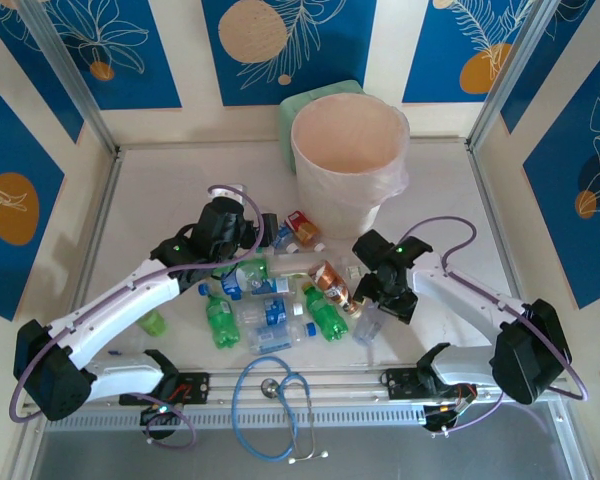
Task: Put the plastic bottles in the bin
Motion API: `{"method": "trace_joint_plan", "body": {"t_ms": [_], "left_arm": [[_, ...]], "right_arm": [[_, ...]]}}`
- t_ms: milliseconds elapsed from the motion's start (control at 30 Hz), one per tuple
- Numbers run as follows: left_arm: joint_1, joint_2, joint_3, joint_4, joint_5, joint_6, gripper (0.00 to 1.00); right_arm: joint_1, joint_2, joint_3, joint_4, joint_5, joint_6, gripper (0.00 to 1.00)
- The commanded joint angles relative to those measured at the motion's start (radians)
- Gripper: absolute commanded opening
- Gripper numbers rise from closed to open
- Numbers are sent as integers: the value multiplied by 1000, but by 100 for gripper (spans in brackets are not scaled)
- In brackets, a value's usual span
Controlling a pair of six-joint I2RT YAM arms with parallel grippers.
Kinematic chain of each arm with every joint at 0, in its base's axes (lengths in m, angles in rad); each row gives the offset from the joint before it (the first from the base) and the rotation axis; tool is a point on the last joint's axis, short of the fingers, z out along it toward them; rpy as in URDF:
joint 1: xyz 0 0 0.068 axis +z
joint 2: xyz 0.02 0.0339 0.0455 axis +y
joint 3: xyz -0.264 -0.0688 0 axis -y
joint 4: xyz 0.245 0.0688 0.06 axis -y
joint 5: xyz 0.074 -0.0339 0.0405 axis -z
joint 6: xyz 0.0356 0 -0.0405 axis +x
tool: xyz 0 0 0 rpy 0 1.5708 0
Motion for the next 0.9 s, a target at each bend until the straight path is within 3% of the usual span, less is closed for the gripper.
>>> {"method": "trace_joint_plan", "body": {"t_ms": [0, 333, 867], "left_arm": [[0, -6, 8, 11, 29, -17, 98], [-1, 14, 18, 7, 48, -20, 97], [0, 21, -5, -4, 43, -30, 95]], "right_arm": [[-35, 10, -40, 51, -63, -13, 84], [-125, 33, -100, 141, -91, -70, 79], [-146, 165, -103, 202, -77, -102, 67]]}}
